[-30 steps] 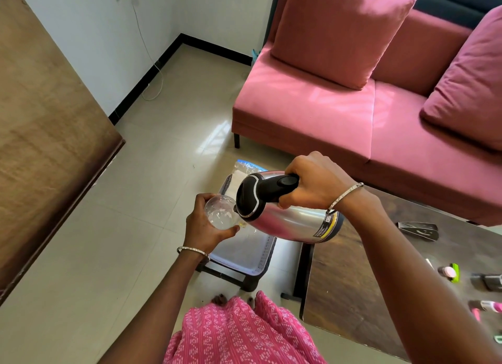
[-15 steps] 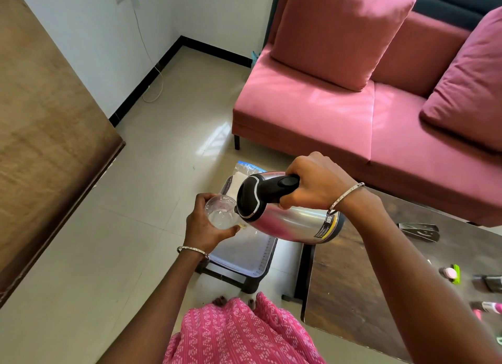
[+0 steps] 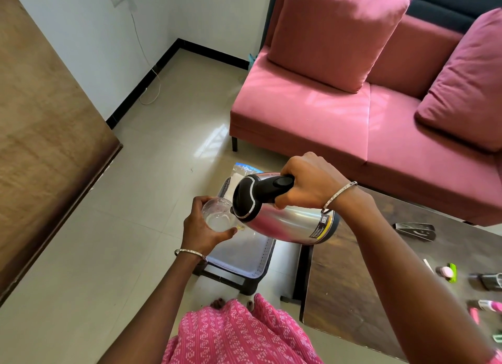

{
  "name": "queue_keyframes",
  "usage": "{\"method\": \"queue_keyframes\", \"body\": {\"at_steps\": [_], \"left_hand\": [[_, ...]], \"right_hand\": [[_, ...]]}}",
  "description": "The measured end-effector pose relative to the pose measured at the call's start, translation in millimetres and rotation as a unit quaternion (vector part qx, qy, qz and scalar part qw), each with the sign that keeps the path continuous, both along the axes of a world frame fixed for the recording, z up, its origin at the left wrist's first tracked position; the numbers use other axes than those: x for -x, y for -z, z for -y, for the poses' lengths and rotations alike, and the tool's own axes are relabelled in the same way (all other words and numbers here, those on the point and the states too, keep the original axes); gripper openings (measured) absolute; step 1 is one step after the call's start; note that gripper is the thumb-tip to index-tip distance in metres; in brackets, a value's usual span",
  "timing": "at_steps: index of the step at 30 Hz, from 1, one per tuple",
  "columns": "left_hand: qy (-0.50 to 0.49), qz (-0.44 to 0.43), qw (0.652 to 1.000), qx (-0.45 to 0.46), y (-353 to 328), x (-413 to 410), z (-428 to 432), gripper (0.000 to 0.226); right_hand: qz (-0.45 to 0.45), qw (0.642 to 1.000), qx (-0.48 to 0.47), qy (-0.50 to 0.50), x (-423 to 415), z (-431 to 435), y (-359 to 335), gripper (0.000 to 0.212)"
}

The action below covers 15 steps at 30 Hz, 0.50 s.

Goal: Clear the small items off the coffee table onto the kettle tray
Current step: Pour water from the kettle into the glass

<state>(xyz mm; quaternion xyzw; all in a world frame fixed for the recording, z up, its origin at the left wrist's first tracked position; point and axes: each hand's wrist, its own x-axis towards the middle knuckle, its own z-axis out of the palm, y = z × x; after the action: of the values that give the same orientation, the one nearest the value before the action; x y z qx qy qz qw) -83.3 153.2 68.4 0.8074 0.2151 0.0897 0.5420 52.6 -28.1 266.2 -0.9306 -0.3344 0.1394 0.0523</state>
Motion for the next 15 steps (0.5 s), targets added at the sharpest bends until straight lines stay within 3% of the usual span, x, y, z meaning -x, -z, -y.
{"method": "queue_keyframes", "body": {"at_steps": [15], "left_hand": [[-0.006, -0.002, 1.000, 0.001, 0.0, 3.0, -1.1, 0.088]], "right_hand": [[0.009, 1.000, 0.004, -0.003, 0.4, 0.2, 3.7, 0.040]]}}
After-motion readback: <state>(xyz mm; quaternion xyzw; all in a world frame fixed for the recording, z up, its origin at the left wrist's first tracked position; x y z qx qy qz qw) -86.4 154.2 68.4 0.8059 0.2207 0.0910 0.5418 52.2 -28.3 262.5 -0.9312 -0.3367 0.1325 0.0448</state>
